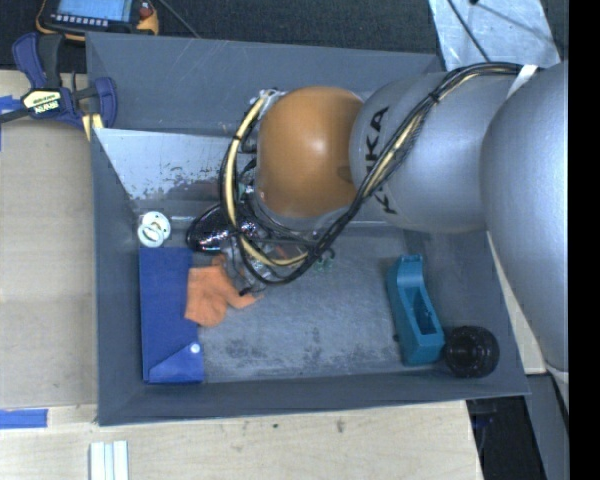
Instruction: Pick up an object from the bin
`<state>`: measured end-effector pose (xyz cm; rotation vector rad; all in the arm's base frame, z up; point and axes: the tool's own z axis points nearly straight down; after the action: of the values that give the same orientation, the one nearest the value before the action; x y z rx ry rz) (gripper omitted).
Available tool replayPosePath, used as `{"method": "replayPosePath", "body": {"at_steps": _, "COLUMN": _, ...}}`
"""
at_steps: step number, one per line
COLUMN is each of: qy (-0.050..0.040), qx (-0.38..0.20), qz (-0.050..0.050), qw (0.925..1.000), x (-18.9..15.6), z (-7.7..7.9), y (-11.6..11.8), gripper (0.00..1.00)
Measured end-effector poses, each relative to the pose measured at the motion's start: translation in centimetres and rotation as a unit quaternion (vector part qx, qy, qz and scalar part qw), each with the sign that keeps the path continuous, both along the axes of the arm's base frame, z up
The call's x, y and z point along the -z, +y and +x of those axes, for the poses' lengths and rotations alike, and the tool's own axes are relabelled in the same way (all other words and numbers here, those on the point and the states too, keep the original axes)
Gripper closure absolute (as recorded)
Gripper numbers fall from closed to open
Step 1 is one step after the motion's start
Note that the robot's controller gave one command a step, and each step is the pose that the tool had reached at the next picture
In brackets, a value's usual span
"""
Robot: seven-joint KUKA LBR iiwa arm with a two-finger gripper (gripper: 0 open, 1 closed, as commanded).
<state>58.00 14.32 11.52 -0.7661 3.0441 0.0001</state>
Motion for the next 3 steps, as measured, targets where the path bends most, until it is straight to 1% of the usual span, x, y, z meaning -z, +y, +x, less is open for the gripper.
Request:
{"method": "replayPosePath", "body": {"at_steps": 1, "qy": 0.0002, "qx": -0.026, "qz": 0.001, "qw": 0.9997, "x": -3.2, "z": 1.0, "y": -1.2, "gripper": 1.00}}
{"method": "replayPosePath", "body": {"at_steps": 2, "qy": -0.0007, "qx": -0.018, "qz": 0.000, "qw": 0.9998, "x": -6.8, "z": -0.2, "y": -3.7, "gripper": 1.00}}
{"method": "replayPosePath", "body": {"at_steps": 3, "qy": -0.0014, "qx": -0.025, "qz": 0.001, "qw": 0.9997, "x": -6.2, "z": 0.7, "y": -2.6, "gripper": 0.00}}
